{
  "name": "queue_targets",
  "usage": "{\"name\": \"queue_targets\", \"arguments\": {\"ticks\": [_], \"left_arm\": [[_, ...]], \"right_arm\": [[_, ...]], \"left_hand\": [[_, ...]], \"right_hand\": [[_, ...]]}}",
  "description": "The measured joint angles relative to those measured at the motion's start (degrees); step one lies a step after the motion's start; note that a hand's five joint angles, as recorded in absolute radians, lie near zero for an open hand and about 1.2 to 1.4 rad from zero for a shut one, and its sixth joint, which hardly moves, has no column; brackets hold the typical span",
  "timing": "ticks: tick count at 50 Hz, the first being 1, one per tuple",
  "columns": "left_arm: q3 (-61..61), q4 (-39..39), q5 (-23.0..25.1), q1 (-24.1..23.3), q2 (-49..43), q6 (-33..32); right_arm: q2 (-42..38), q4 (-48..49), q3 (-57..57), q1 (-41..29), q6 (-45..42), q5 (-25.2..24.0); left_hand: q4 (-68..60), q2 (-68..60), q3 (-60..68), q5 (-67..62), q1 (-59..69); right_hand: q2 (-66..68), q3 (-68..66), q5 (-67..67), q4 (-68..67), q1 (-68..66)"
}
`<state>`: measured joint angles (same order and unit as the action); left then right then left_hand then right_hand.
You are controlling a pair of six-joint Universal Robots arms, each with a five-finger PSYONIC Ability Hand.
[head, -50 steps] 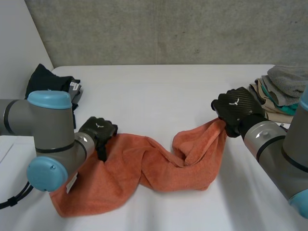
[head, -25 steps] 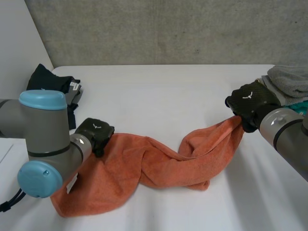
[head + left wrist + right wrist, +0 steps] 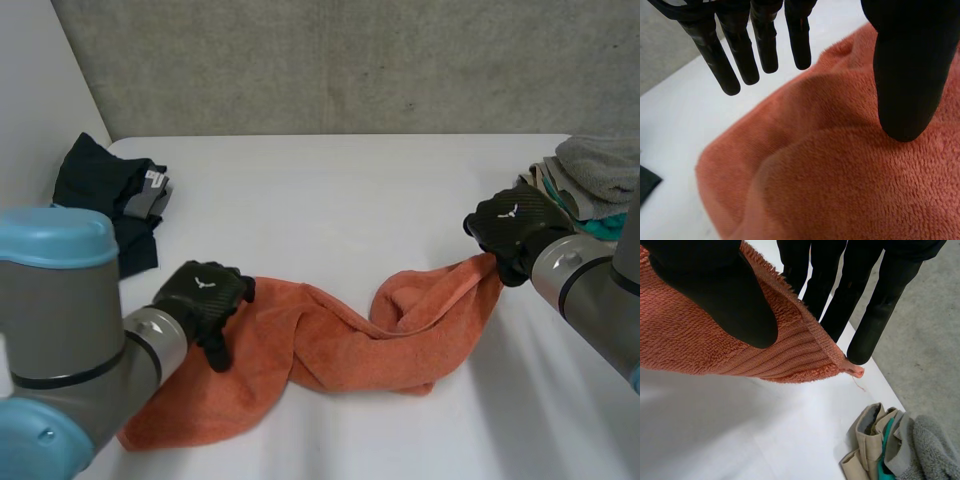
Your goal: Fold the laundry.
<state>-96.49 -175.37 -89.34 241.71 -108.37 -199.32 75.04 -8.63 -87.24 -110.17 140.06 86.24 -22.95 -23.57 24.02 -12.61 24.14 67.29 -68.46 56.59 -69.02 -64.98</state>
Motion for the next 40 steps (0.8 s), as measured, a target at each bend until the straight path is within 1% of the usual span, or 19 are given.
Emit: {"name": "queue_targets", "arguments": {"ticks": [2,4,6,7,8,9,10,13,14,16,17,18,20,21,24,27,31,39,40], "left_arm": [[0.6,-1.3,-0.03,-0.23,-2.39,-0.08],[1.81,-3.02,-0.07,-0.38,-5.55,-0.16],[3.11,-4.21,-0.15,-0.43,-7.45,-0.22],[4.36,-5.13,-0.24,-0.45,-8.78,-0.29],[5.45,-5.78,-0.35,-0.45,-9.65,-0.35],[6.42,-6.32,-0.45,-0.45,-10.28,-0.41],[8.6,-7.36,-0.69,-0.44,-11.43,-0.54],[13.76,-9.29,-1.64,-0.36,-12.95,-1.07],[17.41,-10.6,-2.47,-0.25,-13.63,-1.56],[21.72,-12.33,-3.56,-0.08,-14.16,-2.28],[26.88,-14.65,-4.97,0.12,-14.47,-3.31],[27.97,-15.18,-5.29,0.16,-14.51,-3.57],[35.25,-19.62,-7.45,0.35,-14.41,-5.8],[36.87,-20.82,-7.96,0.35,-14.29,-6.47],[39.91,-24.0,-8.97,0.2,-13.39,-8.42],[39.47,-26.04,-9.39,-0.06,-11.36,-9.84],[33.23,-27.06,-9.12,-0.48,-8.12,-10.53],[17.47,-27.09,-8.65,-2.67,-5.98,-10.38],[14.03,-26.89,-8.67,-3.46,-6.1,-10.3]], "right_arm": [[-0.06,0.05,-0.39,-0.17,0.01,-0.08],[-0.23,0.09,-0.76,-0.39,0.0,-0.14],[-0.38,0.14,-0.8,-0.47,-0.04,-0.15],[-0.97,0.35,-0.59,-0.61,-0.2,-0.15],[-1.37,0.62,-0.23,-0.66,-0.24,-0.12],[-1.72,0.83,0.13,-0.69,-0.25,-0.1],[-2.49,1.41,1.06,-0.76,-0.22,-0.01],[-3.68,3.07,3.42,-0.81,0.21,0.29],[-5.05,6.39,7.38,-0.83,1.53,1.05],[-5.79,9.01,10.06,-0.81,2.67,1.73],[-6.68,13.8,14.2,-0.79,4.77,3.01],[-6.88,15.55,15.46,-0.76,5.5,3.56],[-7.32,23.8,20.31,-0.57,8.47,6.12],[-7.35,27.07,21.89,-0.48,9.47,7.26],[-7.03,32.84,24.49,-0.39,10.99,9.23],[-6.64,35.25,25.75,-0.43,11.55,10.15],[-6.21,33.93,25.72,-0.58,11.66,9.77],[-7.39,22.72,18.8,-0.7,11.48,4.36],[-8.2,20.78,16.67,-0.67,11.43,3.19]], "left_hand": [[-0.03,-0.02,0.02,-0.05,0.07],[-6.45,-5.8,5.4,-6.81,6.06],[-6.99,-6.76,5.85,-7.32,6.83],[-26.56,-27.01,25.18,-25.73,28.93],[-36.59,-36.7,36.0,-35.3,38.42],[-36.59,-36.7,36.0,-35.3,38.42],[-44.14,-43.47,42.76,-41.37,41.47],[-45.59,-44.73,44.14,-41.47,41.47],[-45.61,-44.76,44.14,-41.47,41.47],[-45.63,-44.76,44.14,-41.47,41.47],[-45.74,-44.83,44.16,-41.47,41.47],[-45.74,-44.83,44.16,-41.47,41.47],[-45.75,-44.91,44.23,-41.47,41.47],[-45.76,-44.91,44.25,-41.47,41.47],[-45.76,-44.92,44.25,-41.47,41.47],[-45.77,-44.95,44.25,-41.47,41.47],[-45.77,-45.01,44.39,-41.47,41.47],[-45.79,-45.07,44.45,-41.48,41.47],[-45.79,-45.07,44.45,-41.48,41.47]], "right_hand": [[0.0,0.0,0.0,0.0,0.0],[0.0,0.0,0.0,0.0,0.0],[0.0,0.0,0.0,0.0,0.0],[0.0,0.0,0.0,0.01,0.0],[0.01,0.0,0.0,0.0,0.0],[0.06,0.0,0.0,0.0,0.0],[0.08,0.0,0.0,0.0,0.0],[0.22,-0.05,0.0,-0.01,0.0],[0.3,-0.07,0.0,-0.02,0.0],[0.3,-0.07,0.0,-0.02,0.0],[0.3,-0.09,0.0,-0.02,0.0],[0.3,-0.1,0.0,-0.02,0.0],[0.3,-0.2,0.0,-0.02,0.0],[0.3,-0.2,0.0,-0.02,0.0],[0.3,-0.2,0.0,-0.02,0.0],[0.3,-0.2,0.0,-0.02,0.0],[0.3,-0.2,0.0,-0.02,0.0],[0.3,-0.21,0.0,-0.02,0.0],[0.3,-0.21,0.0,-0.02,0.0]]}}
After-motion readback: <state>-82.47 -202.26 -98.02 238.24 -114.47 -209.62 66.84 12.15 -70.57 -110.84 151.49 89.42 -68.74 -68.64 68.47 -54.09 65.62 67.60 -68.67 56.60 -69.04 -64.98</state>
